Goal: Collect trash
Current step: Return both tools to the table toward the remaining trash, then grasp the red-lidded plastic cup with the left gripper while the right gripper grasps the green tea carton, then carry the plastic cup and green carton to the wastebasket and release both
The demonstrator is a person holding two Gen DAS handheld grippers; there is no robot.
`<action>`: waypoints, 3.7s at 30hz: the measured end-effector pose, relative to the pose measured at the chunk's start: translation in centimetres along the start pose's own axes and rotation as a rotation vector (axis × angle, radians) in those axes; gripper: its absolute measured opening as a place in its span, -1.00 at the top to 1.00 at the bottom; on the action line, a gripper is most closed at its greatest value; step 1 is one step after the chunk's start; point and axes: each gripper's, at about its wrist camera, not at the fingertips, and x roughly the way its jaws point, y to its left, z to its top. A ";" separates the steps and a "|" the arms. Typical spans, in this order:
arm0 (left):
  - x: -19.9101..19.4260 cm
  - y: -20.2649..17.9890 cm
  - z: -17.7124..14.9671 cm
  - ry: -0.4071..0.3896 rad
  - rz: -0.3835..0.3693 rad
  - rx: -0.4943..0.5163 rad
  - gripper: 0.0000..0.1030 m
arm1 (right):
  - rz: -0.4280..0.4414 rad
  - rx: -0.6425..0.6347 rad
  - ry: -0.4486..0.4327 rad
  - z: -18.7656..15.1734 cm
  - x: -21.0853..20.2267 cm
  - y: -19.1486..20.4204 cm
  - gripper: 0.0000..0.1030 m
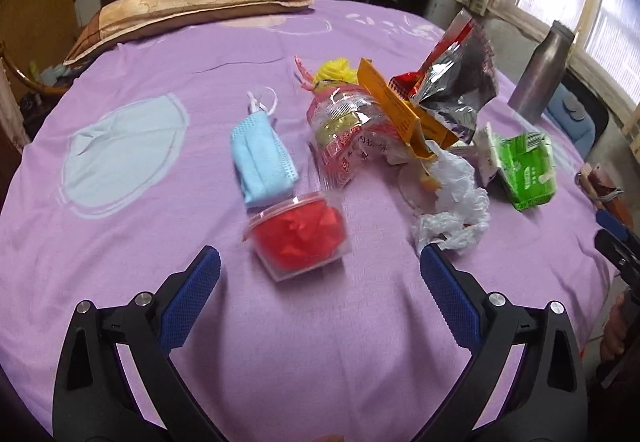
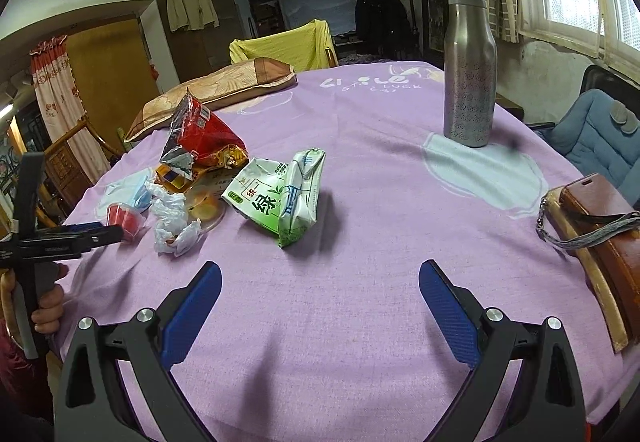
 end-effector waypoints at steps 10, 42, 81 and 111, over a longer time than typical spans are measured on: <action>0.6 1.9 0.7 -0.008 -0.125 -0.090 -0.06 | 0.013 0.016 0.005 0.7 0.8 -0.1 -0.89; -2.0 1.1 0.4 -0.142 -0.225 -0.026 -0.06 | 0.068 0.111 0.125 5.3 8.9 1.1 0.50; -13.1 -22.7 -2.8 -0.266 -0.462 0.341 -0.06 | -0.172 0.169 -0.246 -4.3 -20.5 -10.3 0.50; -5.5 -52.3 -13.3 0.075 -0.704 0.818 -0.27 | -0.497 0.617 -0.172 -25.0 -26.8 -29.6 -0.28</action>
